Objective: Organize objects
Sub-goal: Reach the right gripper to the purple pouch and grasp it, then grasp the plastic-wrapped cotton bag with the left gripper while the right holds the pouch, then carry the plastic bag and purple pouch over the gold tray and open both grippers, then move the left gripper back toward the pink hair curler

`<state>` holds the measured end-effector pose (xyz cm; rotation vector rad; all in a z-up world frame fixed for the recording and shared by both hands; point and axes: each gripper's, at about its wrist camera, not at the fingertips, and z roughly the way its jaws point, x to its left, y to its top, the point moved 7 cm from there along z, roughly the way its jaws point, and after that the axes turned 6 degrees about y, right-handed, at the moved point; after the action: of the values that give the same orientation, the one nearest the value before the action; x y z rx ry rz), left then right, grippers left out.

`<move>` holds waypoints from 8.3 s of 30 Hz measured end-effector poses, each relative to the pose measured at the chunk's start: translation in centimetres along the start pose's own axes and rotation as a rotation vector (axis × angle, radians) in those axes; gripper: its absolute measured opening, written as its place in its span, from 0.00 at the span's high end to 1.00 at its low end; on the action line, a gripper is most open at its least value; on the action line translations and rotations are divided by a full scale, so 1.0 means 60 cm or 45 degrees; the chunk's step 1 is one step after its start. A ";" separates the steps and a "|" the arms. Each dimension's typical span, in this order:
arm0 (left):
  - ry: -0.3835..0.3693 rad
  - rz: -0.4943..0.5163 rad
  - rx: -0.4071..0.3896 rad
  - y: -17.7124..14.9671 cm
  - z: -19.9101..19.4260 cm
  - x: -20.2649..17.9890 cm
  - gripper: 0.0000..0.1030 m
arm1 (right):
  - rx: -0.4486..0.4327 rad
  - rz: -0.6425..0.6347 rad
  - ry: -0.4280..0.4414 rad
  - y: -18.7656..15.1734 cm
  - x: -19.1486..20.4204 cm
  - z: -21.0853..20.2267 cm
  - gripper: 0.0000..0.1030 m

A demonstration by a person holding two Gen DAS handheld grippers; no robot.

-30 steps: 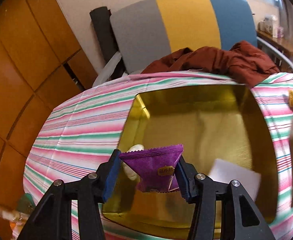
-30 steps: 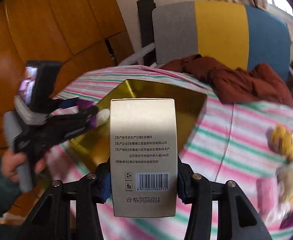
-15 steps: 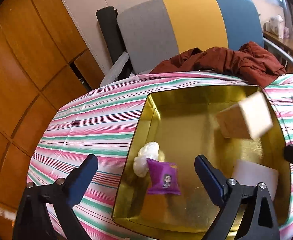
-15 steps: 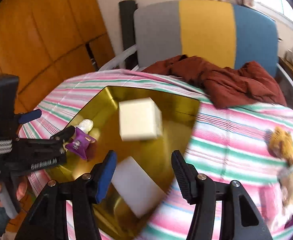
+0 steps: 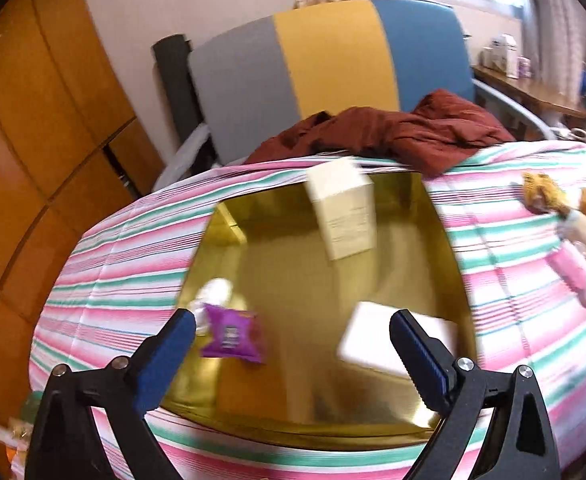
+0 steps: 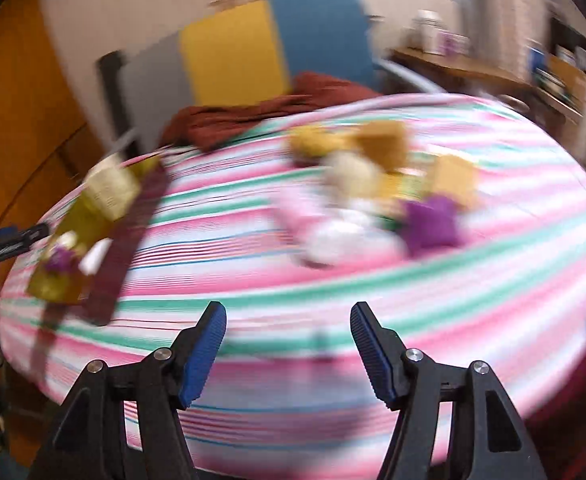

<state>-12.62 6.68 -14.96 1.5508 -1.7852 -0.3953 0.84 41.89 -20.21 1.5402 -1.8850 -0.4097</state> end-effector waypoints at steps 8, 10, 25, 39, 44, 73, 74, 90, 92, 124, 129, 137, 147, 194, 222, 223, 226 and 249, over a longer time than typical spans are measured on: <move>-0.083 0.155 0.010 -0.010 -0.035 -0.104 0.04 | -0.058 0.134 -0.141 0.030 -0.129 -0.006 0.36; -0.086 0.185 0.012 -0.015 -0.041 -0.122 0.04 | -0.047 0.111 -0.152 0.046 -0.137 0.013 0.36; -0.116 0.252 0.032 -0.024 -0.041 -0.167 0.04 | 0.083 -0.131 -0.088 0.108 -0.140 0.139 0.36; -0.128 0.292 0.073 -0.033 -0.025 -0.193 0.04 | 0.073 -0.155 -0.095 0.108 -0.154 0.147 0.43; -0.137 0.317 0.051 -0.023 -0.030 -0.211 0.04 | 0.021 -0.133 -0.080 0.100 -0.151 0.110 0.51; -0.200 0.453 0.032 0.039 -0.031 -0.359 0.04 | -0.038 -0.089 -0.289 0.071 -0.177 0.085 0.65; -0.199 0.455 0.031 0.039 -0.031 -0.360 0.04 | -0.035 -0.063 -0.274 0.068 -0.181 0.086 0.69; -0.372 0.605 -0.044 0.051 -0.071 -0.485 0.04 | -0.136 0.069 -0.183 0.053 -0.197 0.012 0.70; -0.541 0.679 -0.034 0.045 -0.088 -0.530 0.04 | -0.134 0.087 -0.179 0.042 -0.203 0.007 0.70; -0.498 0.871 0.011 0.027 -0.023 -0.647 0.48 | -0.134 0.164 -0.128 0.003 -0.228 0.008 0.70; -0.587 0.785 0.070 0.028 -0.023 -0.624 0.64 | -0.142 0.159 -0.124 0.002 -0.222 -0.001 0.70; -0.689 0.626 0.085 0.054 -0.045 -0.551 0.65 | -0.141 0.146 -0.104 0.006 -0.205 0.001 0.70; -0.941 0.347 0.220 0.065 -0.065 -0.444 0.64 | -0.137 0.129 -0.074 0.008 -0.182 0.008 0.70; -0.496 0.456 0.235 -0.022 -0.031 -0.400 0.64 | -0.111 0.039 -0.019 0.004 -0.110 0.020 0.70; -0.055 0.096 0.049 -0.016 0.048 0.026 0.61 | -0.005 -0.497 0.429 0.099 0.414 0.124 0.70; -0.049 0.092 0.057 -0.018 0.054 0.032 0.61 | 0.010 -0.510 0.439 0.099 0.429 0.136 0.70; -0.017 0.078 0.074 -0.021 0.074 0.050 0.61 | 0.058 -0.543 0.466 0.098 0.470 0.167 0.70; 0.041 0.039 0.071 -0.006 0.079 0.059 0.09 | -0.008 -0.343 0.282 0.047 0.287 0.116 0.51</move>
<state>-15.67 2.19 -17.36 1.5579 -1.8065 -0.3066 -7.35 25.06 -18.54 1.7648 -1.5131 -0.3466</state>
